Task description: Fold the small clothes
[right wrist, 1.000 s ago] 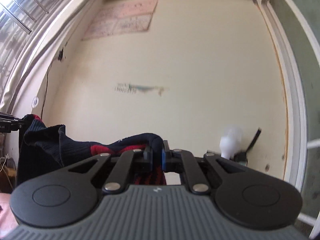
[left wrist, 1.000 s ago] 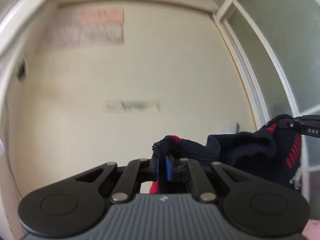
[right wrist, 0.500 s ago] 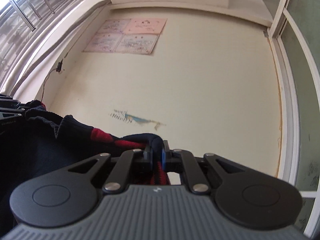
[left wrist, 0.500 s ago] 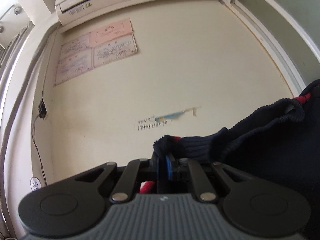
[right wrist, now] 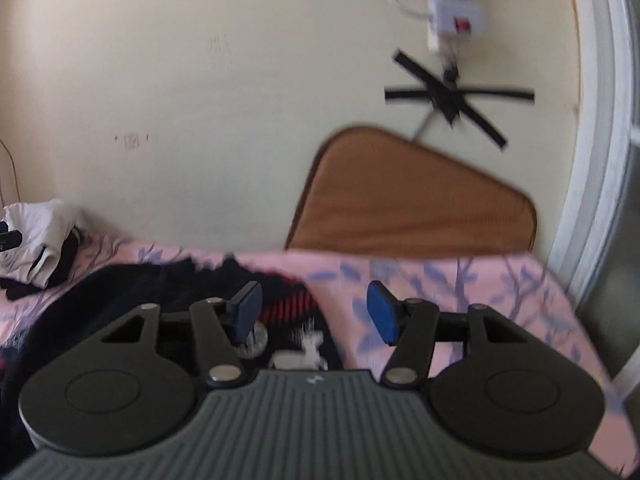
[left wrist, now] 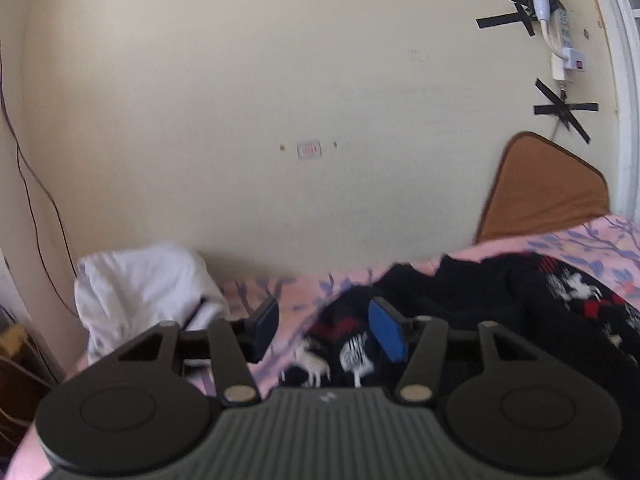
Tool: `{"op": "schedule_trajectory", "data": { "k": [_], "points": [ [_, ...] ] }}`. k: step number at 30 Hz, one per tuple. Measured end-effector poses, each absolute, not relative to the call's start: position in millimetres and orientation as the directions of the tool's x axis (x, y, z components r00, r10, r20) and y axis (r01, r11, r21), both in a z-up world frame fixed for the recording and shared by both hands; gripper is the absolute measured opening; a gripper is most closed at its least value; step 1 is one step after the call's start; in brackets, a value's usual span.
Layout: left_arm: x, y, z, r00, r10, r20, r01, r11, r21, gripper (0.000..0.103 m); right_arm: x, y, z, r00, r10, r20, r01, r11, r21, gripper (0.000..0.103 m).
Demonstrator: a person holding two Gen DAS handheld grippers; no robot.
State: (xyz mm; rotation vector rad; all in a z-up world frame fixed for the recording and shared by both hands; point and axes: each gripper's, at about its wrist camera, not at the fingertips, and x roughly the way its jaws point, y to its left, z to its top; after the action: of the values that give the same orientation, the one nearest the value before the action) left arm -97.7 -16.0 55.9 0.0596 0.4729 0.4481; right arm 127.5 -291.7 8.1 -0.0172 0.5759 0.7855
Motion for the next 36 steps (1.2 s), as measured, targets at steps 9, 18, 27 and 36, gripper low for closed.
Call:
{"op": "schedule_trajectory", "data": {
  "k": [9, 18, 27, 36],
  "points": [
    [-183, -2, 14, 0.791, 0.242, -0.562, -0.342, 0.936, -0.079, 0.063, 72, -318, -28, 0.45, 0.659, -0.603, -0.722, 0.666, 0.188, 0.009],
    [-212, 3, 14, 0.79, 0.25, -0.56, -0.377, 0.918, -0.122, 0.067, 175, -337, 28, 0.922, 0.071, -0.38, -0.217, 0.909, -0.357, 0.025],
    [-219, -11, -5, 0.762, 0.177, -0.623, -0.352, 0.92, -0.17, 0.064, 2, -310, 7, 0.456, 0.751, -0.477, -0.802, 0.579, 0.145, 0.057],
    [-217, -30, -11, 0.767, 0.128, -0.629, -0.296, 0.94, -0.17, 0.06, -31, -314, -8, 0.537, 0.682, -0.497, -0.791, 0.612, -0.014, 0.009]
  ]
}}
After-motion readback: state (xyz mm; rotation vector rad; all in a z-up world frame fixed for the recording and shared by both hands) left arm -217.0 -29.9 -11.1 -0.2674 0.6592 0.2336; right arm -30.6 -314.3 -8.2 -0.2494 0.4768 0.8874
